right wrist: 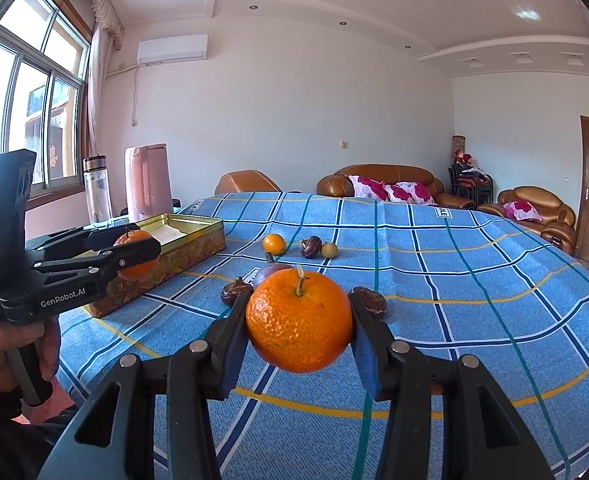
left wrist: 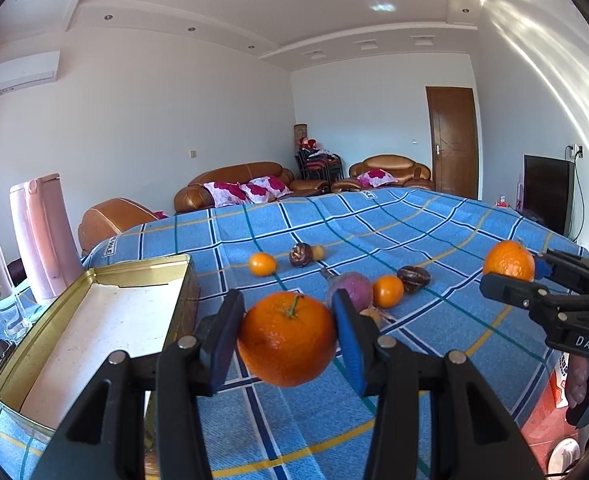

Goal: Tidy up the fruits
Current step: 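Lift both held tangerines and carry them toward the gold tin tray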

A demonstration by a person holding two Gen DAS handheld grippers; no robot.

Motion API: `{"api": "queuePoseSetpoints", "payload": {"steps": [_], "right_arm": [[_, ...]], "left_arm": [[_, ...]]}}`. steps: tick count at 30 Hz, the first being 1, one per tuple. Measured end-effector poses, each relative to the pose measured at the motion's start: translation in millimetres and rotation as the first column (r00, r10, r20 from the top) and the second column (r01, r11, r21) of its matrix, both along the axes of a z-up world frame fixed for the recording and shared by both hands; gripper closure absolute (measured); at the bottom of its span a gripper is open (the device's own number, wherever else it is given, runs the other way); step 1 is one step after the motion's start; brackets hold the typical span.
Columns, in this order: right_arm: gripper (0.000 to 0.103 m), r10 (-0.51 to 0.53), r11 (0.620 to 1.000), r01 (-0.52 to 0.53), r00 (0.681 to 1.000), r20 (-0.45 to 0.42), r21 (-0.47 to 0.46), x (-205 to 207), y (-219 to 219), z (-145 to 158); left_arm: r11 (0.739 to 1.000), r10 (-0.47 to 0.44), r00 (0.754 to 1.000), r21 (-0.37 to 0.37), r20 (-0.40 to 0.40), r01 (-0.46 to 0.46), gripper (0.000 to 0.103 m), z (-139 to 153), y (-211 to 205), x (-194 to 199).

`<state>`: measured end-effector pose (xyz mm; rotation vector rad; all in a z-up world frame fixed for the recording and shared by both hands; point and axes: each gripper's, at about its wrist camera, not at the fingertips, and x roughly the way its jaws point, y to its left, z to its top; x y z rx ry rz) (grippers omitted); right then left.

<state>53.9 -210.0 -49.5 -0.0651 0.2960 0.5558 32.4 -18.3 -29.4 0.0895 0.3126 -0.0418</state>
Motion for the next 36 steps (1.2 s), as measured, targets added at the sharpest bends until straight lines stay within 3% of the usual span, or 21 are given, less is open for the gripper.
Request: {"api": "queuePoseSetpoints", "payload": {"steps": [17,36], "right_arm": [[0.054,0.021,1.000,-0.021,0.998,0.066,-0.002,-3,9,9],[0.054,0.069,0.998,-0.068,0.991,0.114,-0.017,9,36,31]], "left_arm": [[1.000,0.010,0.997,0.017,0.081,-0.012,0.056,14,-1,-5],[0.999,0.023,0.995,0.021,0.098,-0.025,0.056,25,4,4]]}}
